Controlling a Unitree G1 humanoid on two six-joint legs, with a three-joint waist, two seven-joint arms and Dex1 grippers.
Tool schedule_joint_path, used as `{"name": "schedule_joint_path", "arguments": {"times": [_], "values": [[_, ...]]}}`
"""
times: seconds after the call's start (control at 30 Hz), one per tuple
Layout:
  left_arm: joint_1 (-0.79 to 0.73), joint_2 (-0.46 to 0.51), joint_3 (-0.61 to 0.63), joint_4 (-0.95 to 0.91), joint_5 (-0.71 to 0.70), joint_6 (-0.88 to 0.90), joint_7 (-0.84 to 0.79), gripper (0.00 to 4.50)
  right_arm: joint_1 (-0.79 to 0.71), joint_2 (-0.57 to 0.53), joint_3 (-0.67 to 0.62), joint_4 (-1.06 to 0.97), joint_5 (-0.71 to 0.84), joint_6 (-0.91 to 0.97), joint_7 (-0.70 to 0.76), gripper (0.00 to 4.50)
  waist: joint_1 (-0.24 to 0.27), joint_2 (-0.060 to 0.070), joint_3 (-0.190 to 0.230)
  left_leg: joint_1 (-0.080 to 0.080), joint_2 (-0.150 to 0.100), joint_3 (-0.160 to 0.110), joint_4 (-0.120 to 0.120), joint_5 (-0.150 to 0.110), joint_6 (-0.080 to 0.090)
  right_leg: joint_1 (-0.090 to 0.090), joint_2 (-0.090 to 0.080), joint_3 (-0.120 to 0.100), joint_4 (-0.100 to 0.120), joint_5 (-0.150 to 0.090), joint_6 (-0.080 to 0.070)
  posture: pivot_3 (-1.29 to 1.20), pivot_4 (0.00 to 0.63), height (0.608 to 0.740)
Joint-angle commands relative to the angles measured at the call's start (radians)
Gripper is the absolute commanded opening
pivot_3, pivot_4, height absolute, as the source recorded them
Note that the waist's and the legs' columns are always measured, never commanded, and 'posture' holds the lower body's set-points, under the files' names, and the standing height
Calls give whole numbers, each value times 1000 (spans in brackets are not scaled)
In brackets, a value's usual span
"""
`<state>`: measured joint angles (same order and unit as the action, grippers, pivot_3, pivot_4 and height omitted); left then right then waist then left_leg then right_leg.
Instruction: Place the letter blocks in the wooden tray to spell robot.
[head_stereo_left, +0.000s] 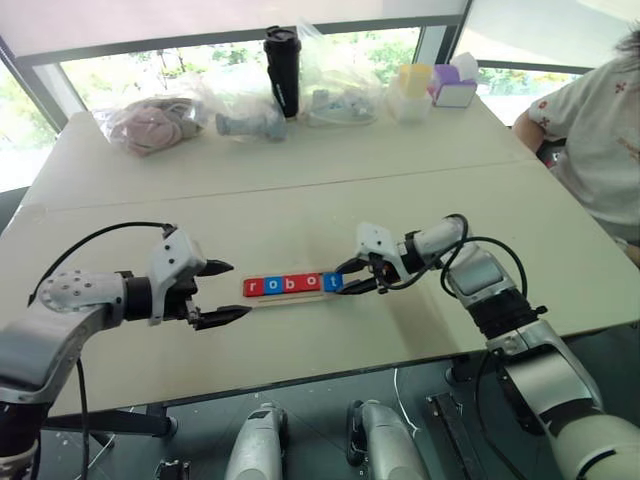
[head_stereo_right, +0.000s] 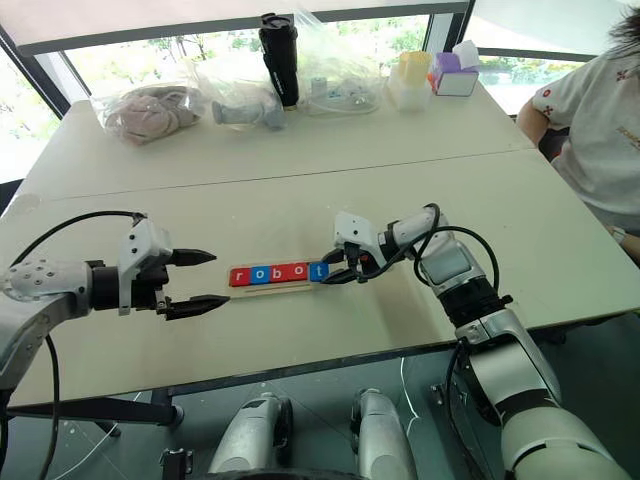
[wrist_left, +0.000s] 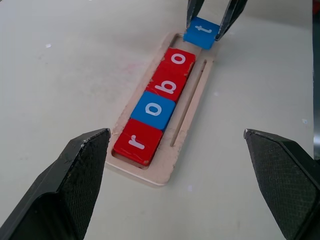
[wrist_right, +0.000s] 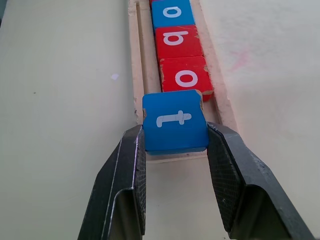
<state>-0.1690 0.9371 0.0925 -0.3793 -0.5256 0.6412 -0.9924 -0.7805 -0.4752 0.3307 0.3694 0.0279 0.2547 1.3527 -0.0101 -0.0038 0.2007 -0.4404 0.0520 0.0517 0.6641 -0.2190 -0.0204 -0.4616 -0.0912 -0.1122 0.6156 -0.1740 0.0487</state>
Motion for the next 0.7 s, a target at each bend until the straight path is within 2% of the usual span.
{"name": "schedule_joint_path", "arguments": {"times": [0.03, 0.43, 0.5, 0.63, 0.67, 0.7], "values": [[-17, -1, 5, -4, 7, -19, -5, 4500, -18, 6, -19, -11, 15, -14, -18, 1163, 0, 0, 0, 0, 0, 0, 0, 0, 0, 0, 0, 0, 0, 0, 0, 0, 150, 740], [-6, -3, 13, -13, 18, -14, 0, 4500, -37, 25, -7, 56, 3, -59, -23, 1163, 0, 0, 0, 0, 0, 0, 0, 0, 0, 0, 0, 0, 0, 0, 0, 0, 150, 740], [-2, -3, 16, -16, 19, -15, 3, 4500, -45, 30, -10, 75, 1, -72, -27, 2253, 0, 0, 0, 0, 0, 0, 0, 0, 0, 0, 0, 0, 0, 0, 0, 0, 150, 740], [4, -2, 20, -20, 18, -15, 7, 4500, -53, 28, -7, 88, -4, -89, -28, 4158, 0, 0, 0, 0, 0, 0, 0, 0, 0, 0, 0, 0, 0, 0, 0, 0, 150, 740], [4, -2, 20, -20, 18, -15, 8, 4500, -55, 28, -7, 89, -5, -92, -32, 4468, 0, 0, 0, 0, 0, 0, 0, 0, 0, 0, 0, 0, 0, 0, 0, 0, 150, 740], [4, -2, 20, -20, 18, -15, 8, 4500, -56, 26, -12, 83, -2, -93, -36, 4468, 0, 0, 0, 0, 0, 0, 0, 0, 0, 0, 0, 0, 0, 0, 0, 0, 150, 740]]}}
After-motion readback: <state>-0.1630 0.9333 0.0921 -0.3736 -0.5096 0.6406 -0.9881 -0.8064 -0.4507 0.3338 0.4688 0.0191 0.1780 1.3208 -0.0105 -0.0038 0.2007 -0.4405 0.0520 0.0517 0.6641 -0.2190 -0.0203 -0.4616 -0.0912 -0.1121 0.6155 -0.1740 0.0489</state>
